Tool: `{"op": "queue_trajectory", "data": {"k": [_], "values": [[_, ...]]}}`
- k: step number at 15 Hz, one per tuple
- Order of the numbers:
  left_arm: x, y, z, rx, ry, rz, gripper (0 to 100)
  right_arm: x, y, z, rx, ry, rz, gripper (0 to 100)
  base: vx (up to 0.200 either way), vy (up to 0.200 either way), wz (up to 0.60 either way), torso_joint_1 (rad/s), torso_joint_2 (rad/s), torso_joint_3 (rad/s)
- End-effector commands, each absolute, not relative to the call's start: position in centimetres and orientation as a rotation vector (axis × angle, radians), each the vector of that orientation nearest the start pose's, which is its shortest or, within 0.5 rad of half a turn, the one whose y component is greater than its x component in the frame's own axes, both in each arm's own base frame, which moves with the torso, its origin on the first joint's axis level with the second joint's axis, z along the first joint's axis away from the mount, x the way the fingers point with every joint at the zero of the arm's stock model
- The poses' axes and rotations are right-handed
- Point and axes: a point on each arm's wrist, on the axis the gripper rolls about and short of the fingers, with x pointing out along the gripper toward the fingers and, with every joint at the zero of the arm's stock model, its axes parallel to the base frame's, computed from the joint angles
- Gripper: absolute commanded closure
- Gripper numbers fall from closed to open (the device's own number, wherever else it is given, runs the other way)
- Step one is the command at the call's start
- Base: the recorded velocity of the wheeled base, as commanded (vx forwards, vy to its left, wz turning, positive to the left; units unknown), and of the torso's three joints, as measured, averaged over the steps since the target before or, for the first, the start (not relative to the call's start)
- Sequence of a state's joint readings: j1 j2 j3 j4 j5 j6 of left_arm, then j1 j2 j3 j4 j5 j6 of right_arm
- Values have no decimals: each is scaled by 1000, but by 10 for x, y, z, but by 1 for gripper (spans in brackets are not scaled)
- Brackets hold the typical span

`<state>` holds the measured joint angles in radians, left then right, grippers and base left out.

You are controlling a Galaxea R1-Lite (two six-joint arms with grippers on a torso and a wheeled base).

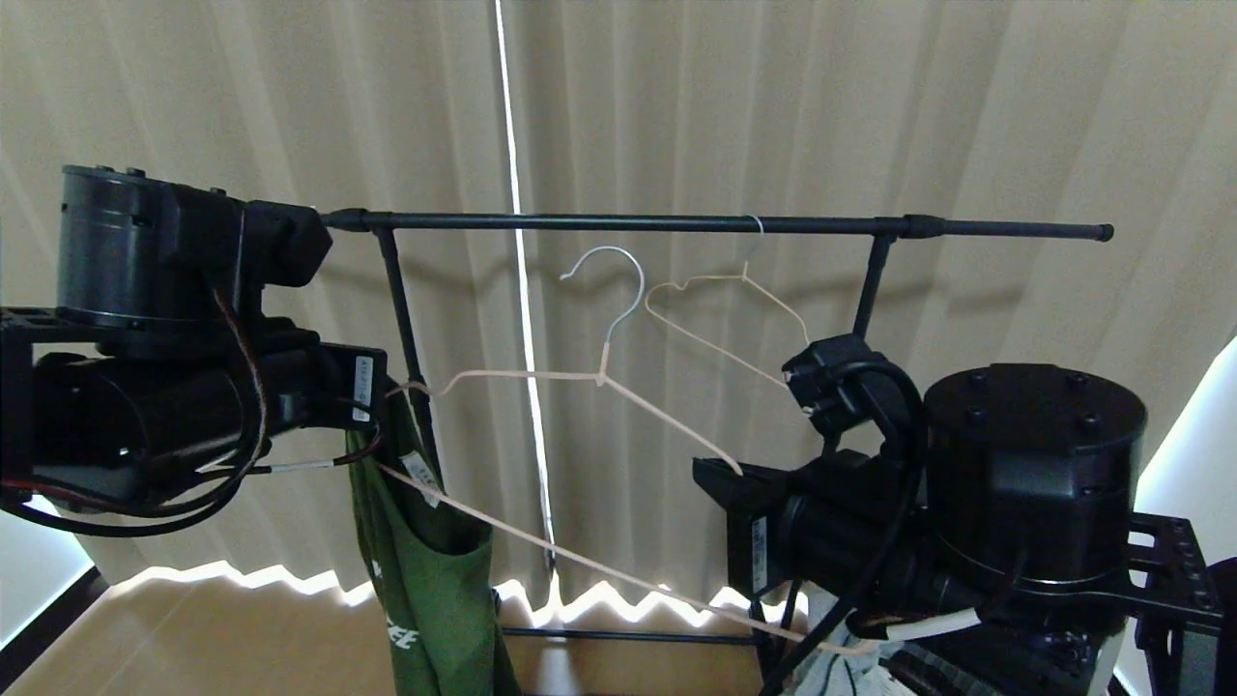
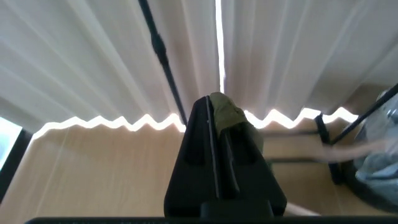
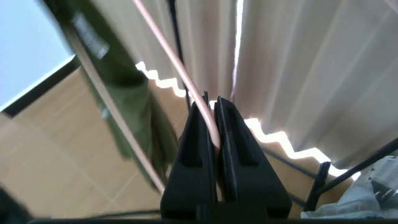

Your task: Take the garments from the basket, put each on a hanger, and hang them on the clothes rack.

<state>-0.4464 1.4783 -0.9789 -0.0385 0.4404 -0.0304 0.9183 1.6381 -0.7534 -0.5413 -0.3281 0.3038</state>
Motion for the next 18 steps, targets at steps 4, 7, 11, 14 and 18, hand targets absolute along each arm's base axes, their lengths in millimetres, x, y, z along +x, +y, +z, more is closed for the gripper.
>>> {"op": "queue_trajectory", "data": {"k": [4,7,11,14,18], "values": [[212,-100,248,165,397,-34,100,193,235,176,101,368,519,100,0,0,0,0,0,0],[205,-106,251,165,384,-69,100,202,246,173,100,369,519,100,0,0,0,0,0,0],[198,-115,255,146,366,-118,100,204,258,168,91,379,534,100,0,0,0,0,0,0],[196,-123,264,86,341,-141,100,202,263,165,85,384,547,100,0,0,0,0,0,0],[189,-133,267,69,328,-205,100,199,266,166,88,380,561,100,0,0,0,0,0,0]]}}
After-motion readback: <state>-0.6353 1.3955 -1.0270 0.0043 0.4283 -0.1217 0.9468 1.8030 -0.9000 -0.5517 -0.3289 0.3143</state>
